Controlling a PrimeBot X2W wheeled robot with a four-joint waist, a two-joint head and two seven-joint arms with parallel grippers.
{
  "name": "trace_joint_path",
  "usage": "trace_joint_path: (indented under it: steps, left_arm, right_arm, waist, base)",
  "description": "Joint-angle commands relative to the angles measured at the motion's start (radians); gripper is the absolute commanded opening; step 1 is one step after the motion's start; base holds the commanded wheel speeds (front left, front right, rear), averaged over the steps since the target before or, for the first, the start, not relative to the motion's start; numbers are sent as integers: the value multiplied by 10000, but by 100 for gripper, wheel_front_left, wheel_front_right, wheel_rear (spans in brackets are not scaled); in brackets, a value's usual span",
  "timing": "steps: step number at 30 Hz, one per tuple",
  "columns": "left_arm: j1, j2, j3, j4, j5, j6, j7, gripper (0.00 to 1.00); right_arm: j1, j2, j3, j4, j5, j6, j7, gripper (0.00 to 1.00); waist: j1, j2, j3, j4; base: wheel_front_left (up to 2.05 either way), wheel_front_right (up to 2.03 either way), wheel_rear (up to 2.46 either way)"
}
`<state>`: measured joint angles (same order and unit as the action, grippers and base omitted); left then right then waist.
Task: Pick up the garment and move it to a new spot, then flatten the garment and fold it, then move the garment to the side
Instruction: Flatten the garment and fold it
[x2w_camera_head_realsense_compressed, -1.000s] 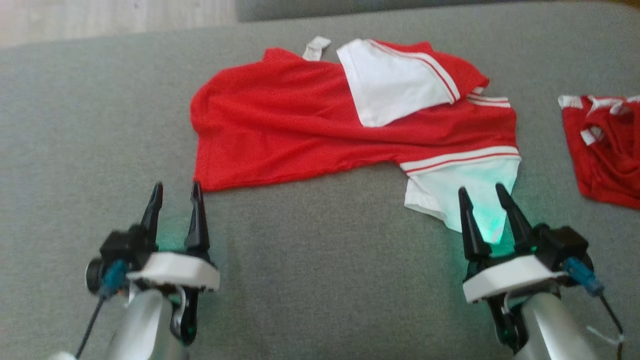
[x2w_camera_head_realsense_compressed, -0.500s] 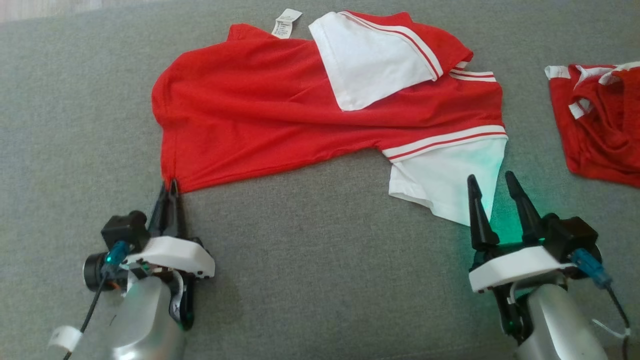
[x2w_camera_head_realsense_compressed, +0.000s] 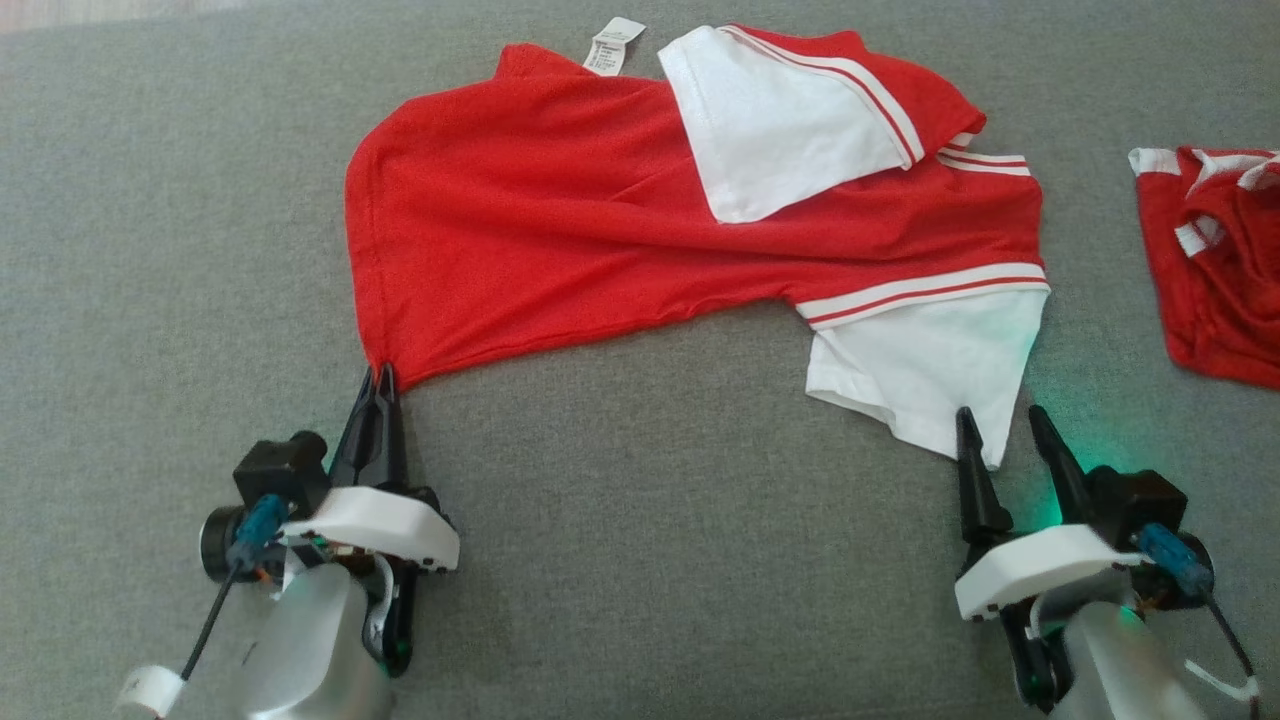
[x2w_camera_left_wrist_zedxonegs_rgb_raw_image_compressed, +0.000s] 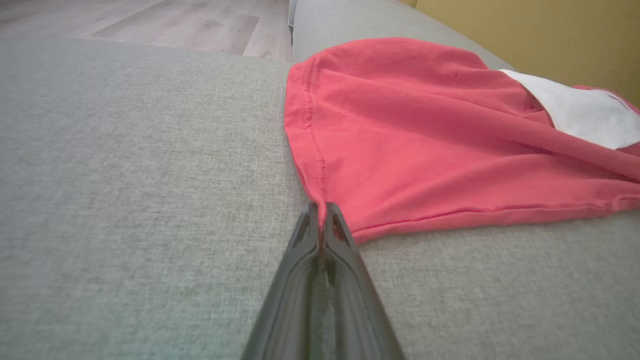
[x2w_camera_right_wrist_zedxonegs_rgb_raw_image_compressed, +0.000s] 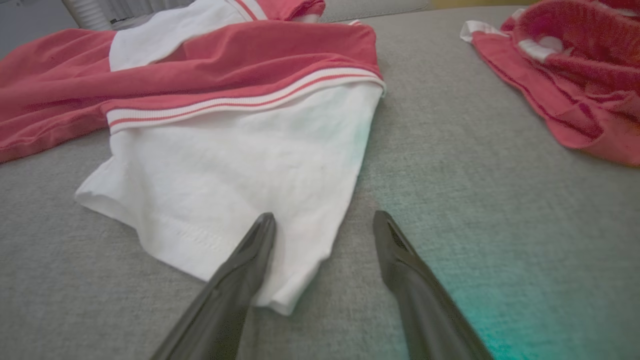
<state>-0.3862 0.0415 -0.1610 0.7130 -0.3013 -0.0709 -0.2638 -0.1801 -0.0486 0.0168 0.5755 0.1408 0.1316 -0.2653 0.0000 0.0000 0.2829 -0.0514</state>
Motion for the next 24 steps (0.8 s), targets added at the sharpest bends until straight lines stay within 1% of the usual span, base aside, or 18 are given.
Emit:
trace_joint_path:
  steps: [1, 2, 3, 4, 5, 10, 13, 16, 19, 22, 24]
  left_arm:
    - [197, 88, 205, -217, -38, 10, 20, 0]
    - [228, 88, 188, -255, -45, 23, 20, 0]
    - [281, 88, 157, -300, -57, 46, 20, 0]
    - [303, 88, 147, -322, -51, 59, 20, 0]
    - [328, 88, 142, -348, -50, 66, 20, 0]
    - [487, 87, 150, -512, -1, 85, 20, 0]
    - [642, 87, 238, -759, 25, 123, 20, 0]
    - [802, 87, 402, -1082, 198, 92, 20, 0]
    - [857, 107, 728, -1626, 539, 61, 20, 0]
    - [733, 308, 1014, -2250, 797, -90, 20, 0]
    - [468, 549, 1190, -2672, 908, -211, 20, 0]
  right_arm:
    - [-89, -16, 435, 291, -81, -9, 35, 100]
    - [-65, -16, 540, 438, -83, -9, 35, 100]
    - [-8, -16, 873, 710, -82, -9, 35, 100]
    - [24, -16, 1089, 847, -85, -9, 35, 47]
    - [61, -16, 1296, 1001, -71, -9, 35, 2]
    - [198, -110, 1643, 1365, 164, -9, 35, 0]
    - [257, -231, 1565, 1069, 398, -9, 35, 0]
    - [292, -318, 1491, 352, 649, -9, 35, 0]
    - [177, -421, 1346, -648, 996, -9, 35, 0]
    - [-193, -645, 1293, -1636, 1405, -9, 35, 0]
    - [-617, -879, 1119, -2293, 1733, -9, 35, 0]
  waist:
    - [0, 0, 18, 49]
    - [0, 0, 21, 60]
    - [0, 0, 2, 66]
    - [0, 0, -9, 63]
    - [0, 0, -33, 60]
    - [0, 0, -234, 53]
    - [0, 0, -460, 41]
    - [0, 0, -785, 44]
    - [0, 0, -1174, 65]
    - [0, 0, -1616, 113]
    - [0, 0, -1929, 161]
  base:
    - [0, 0, 0]
    - [0, 0, 0]
    - [0, 0, 0]
    - [0, 0, 0]
    - [0, 0, 0]
    - [0, 0, 0]
    - [0, 0, 0]
    - [0, 0, 0]
    - [0, 0, 0]
    - [0, 0, 0]
    - [0, 0, 0]
